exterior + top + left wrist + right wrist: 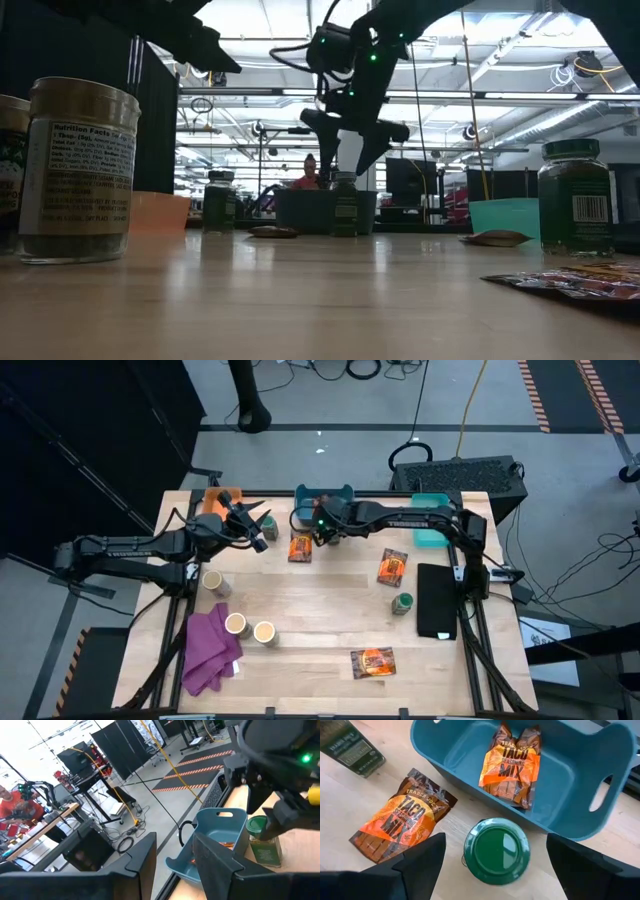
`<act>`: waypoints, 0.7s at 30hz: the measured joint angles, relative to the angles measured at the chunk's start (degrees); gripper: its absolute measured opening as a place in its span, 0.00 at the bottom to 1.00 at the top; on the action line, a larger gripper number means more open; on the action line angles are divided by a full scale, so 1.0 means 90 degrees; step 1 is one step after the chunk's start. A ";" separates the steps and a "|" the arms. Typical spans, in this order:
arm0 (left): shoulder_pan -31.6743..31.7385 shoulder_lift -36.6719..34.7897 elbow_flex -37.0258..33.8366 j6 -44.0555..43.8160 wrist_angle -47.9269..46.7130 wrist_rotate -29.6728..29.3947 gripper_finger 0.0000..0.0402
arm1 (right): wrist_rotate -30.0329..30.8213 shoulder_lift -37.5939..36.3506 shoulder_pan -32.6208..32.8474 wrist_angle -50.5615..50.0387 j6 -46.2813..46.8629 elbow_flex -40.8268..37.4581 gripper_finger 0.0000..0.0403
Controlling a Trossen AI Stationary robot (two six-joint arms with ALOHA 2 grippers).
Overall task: Sort spices by type
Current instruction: Put the top right green seasoning bottle into the light blue bin
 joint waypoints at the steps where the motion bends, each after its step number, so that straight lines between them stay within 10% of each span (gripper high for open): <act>1: 0.0002 0.0000 0.0000 0.0000 -0.0001 0.0001 0.33 | -0.0002 0.0025 0.0008 -0.0016 -0.0002 0.0000 0.82; 21: 0.0002 0.0000 0.0000 0.0000 0.0001 0.0005 0.33 | -0.0130 0.0150 0.0036 0.0033 0.0006 0.0000 0.53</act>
